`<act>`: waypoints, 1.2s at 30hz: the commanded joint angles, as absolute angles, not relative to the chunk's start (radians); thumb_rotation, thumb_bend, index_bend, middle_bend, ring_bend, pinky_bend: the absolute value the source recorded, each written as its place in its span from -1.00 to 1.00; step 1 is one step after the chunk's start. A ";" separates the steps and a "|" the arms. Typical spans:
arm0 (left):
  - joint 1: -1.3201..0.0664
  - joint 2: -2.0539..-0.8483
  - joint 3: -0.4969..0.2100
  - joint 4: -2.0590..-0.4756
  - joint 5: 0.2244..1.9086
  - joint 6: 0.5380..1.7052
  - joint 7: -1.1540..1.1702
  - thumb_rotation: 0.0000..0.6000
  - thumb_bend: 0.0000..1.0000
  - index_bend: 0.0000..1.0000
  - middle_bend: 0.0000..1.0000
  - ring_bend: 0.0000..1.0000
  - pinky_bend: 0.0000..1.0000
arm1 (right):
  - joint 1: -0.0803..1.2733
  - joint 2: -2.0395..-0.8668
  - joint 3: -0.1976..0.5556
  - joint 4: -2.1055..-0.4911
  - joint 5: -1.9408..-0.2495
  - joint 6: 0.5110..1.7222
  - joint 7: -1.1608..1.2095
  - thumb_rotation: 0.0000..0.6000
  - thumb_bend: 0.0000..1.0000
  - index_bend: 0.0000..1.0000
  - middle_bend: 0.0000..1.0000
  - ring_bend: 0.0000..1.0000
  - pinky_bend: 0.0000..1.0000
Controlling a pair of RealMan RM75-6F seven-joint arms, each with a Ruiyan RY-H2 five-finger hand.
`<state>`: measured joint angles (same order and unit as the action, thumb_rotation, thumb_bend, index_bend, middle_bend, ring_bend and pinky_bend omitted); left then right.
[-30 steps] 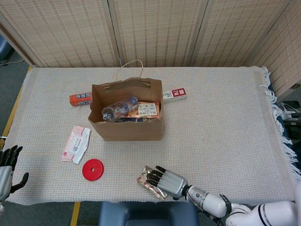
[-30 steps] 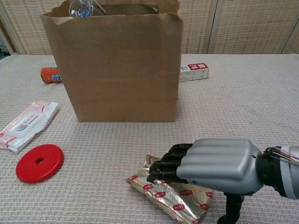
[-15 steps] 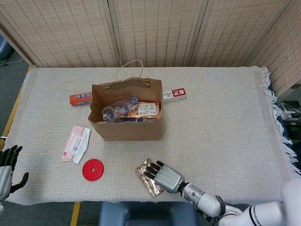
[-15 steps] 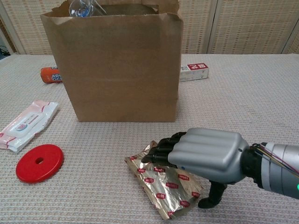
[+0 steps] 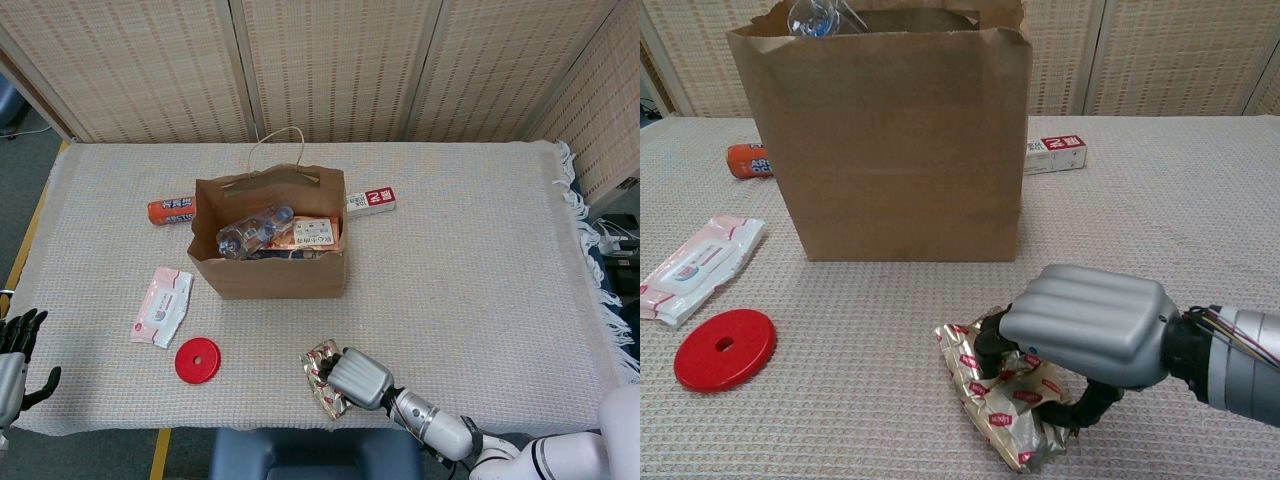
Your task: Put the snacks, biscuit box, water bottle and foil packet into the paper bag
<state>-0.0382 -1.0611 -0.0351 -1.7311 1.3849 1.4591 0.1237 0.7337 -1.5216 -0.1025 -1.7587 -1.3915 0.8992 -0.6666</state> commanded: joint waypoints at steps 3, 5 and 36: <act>-0.039 -1.060 -0.035 -1.732 1.384 1.457 0.123 1.00 -0.24 -1.00 -1.00 -1.00 -1.00 | 0.722 -1.514 -0.103 -1.748 -1.449 0.928 -0.626 1.00 0.00 0.55 0.17 0.19 0.29; -0.039 -1.060 -0.035 -1.732 1.384 1.458 0.123 1.00 -0.24 -1.00 -1.00 -1.00 -1.00 | 0.718 -1.501 -0.100 -1.754 -1.465 0.938 -0.608 1.00 0.04 0.58 0.19 0.21 0.31; -0.041 -1.061 -0.035 -1.734 1.383 1.454 0.127 1.00 -0.24 -1.00 -1.00 -1.00 -1.00 | 0.793 -1.368 0.379 -1.950 -1.379 1.221 -0.462 1.00 0.05 0.60 0.20 0.23 0.33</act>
<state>-0.0409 -1.0605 -0.0346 -1.7341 1.3834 1.4538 0.1267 0.7702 -1.3476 0.3571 -1.9642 -1.4140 1.2183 -0.4307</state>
